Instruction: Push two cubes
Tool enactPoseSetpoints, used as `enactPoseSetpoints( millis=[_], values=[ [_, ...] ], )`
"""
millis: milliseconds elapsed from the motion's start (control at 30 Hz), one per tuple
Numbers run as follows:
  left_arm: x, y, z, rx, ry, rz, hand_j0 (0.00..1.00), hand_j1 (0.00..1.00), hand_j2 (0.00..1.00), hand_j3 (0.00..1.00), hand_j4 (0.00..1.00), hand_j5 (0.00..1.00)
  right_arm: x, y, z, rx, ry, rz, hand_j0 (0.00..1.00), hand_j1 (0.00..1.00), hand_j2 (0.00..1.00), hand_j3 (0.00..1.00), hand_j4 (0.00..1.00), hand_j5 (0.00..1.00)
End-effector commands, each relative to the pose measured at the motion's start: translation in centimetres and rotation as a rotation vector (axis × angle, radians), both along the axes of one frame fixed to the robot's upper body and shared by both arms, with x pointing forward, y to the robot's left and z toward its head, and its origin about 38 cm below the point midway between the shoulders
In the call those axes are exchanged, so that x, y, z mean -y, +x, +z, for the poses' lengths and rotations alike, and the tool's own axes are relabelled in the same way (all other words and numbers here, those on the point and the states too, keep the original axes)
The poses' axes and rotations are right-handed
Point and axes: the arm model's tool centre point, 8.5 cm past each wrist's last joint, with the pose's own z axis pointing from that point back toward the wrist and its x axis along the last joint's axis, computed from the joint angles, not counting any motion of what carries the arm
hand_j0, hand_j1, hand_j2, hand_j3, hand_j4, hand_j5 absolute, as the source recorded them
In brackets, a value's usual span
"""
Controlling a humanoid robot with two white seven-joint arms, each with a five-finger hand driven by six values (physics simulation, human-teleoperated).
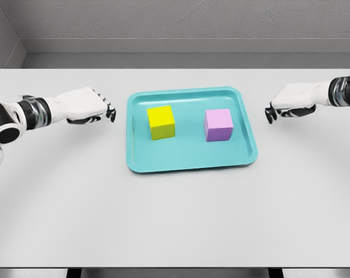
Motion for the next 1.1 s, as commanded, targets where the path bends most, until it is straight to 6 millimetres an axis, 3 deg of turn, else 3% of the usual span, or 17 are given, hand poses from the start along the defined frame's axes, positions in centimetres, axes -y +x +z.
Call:
enactPoseSetpoints(
  millis=[0,233,600,1067],
  values=[
    [1.8,0.2,-0.6,0.003,-0.003,-0.014,0.49,0.49,0.49,0.49,0.49,0.49,-1.3,-0.2,-0.8,-0.033,-0.024,0.032,0.15,0.15,0.15,0.15,0.15,0.15],
    [4.3,0.6,-0.2,0.020,-0.033,-0.044,0.49,0.49,0.49,0.49,0.49,0.49,-6.3,-0.4,-1.1,-0.047,-0.083,0.177,0.12,0.12,0.12,0.12,0.12,0.12],
    [5.4,1.4,-0.8,-0.004,-0.061,-0.037,0.49,0.49,0.49,0.49,0.49,0.49,-7.4,-0.6,-1.9,-0.069,-0.117,0.210,0.12,0.12,0.12,0.12,0.12,0.12],
    [4.4,2.4,-2.2,-0.055,-0.065,0.013,0.48,0.48,0.48,0.48,0.48,0.48,-8.4,-0.2,-2.1,-0.071,-0.127,0.222,0.12,0.12,0.12,0.12,0.12,0.12]
  ],
)
